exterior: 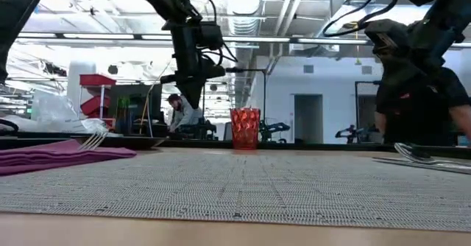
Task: Set table place
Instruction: Move the glass cup to the top right of the table, then put the plate on top of the table mat
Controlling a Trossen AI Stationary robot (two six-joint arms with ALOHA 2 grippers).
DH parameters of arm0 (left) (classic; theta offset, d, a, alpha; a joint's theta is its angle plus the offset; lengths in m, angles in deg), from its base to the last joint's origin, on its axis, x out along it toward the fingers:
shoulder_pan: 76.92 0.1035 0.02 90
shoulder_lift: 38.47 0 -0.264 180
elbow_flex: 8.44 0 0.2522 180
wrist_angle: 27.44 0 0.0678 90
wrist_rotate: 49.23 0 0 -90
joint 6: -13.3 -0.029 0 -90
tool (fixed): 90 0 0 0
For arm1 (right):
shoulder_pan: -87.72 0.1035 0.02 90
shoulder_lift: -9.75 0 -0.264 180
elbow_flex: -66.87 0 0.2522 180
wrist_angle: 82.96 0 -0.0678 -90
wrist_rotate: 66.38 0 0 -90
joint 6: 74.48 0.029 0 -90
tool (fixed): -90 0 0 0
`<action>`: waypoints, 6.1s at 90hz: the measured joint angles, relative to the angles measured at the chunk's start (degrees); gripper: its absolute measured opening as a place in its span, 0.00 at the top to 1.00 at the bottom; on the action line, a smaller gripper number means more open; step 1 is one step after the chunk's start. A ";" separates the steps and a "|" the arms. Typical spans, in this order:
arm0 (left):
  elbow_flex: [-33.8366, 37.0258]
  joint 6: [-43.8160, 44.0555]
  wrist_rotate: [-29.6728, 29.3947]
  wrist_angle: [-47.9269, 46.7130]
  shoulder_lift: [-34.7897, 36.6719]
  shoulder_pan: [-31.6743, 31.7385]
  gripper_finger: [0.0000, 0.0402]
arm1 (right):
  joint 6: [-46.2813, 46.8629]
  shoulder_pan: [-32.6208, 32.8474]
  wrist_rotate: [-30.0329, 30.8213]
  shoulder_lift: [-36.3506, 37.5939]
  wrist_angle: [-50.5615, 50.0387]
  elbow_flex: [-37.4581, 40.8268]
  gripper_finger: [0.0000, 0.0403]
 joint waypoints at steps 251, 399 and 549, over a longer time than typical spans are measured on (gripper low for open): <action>-14.15 -24.78 23.54 -22.59 -13.00 -7.55 0.57 | -57.93 -51.26 -34.40 -61.34 -11.21 -61.27 0.83; -14.06 -28.94 23.47 -27.35 -10.98 -10.30 0.57 | -63.83 -39.29 -28.05 -55.97 -32.39 -44.22 1.00; 12.53 -14.44 5.65 -7.39 -7.40 10.01 0.57 | -41.39 -31.92 -11.70 -13.21 -24.70 -35.35 1.00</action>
